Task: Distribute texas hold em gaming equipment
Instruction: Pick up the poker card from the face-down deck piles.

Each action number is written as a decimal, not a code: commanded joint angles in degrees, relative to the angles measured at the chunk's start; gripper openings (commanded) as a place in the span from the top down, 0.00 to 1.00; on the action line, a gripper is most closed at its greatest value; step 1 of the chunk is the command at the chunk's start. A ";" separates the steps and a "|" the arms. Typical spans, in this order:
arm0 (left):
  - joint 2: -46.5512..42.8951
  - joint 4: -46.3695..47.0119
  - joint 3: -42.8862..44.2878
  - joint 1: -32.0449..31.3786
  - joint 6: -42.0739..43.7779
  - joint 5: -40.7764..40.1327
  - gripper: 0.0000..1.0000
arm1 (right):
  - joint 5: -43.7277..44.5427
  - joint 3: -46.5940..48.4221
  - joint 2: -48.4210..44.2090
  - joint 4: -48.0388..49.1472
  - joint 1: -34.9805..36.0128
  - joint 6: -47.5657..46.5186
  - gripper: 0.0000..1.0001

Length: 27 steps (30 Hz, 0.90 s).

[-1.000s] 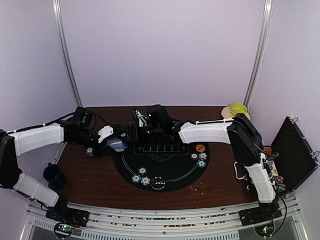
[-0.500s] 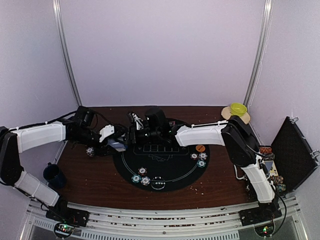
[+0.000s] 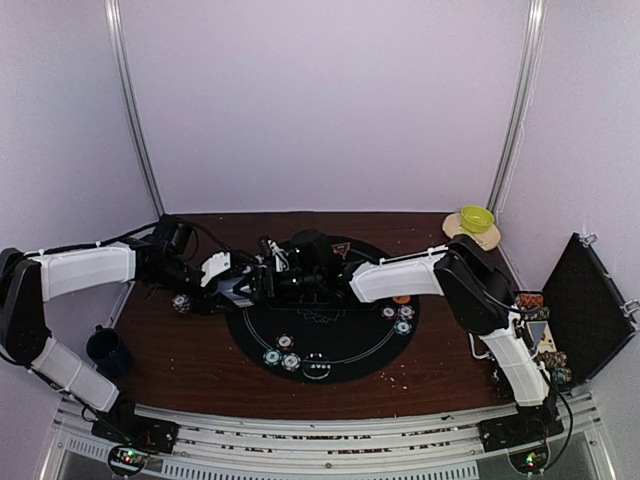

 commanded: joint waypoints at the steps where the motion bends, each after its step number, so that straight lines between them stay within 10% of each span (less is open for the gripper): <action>1: -0.39 0.75 0.05 0.30 0.86 3.01 0.57 | -0.25 3.75 2.55 -0.28 0.64 0.27 0.34; 27: -1.51 0.98 -2.93 0.30 1.37 4.03 0.57 | 3.56 -4.04 -5.56 -3.71 -1.02 -3.68 0.61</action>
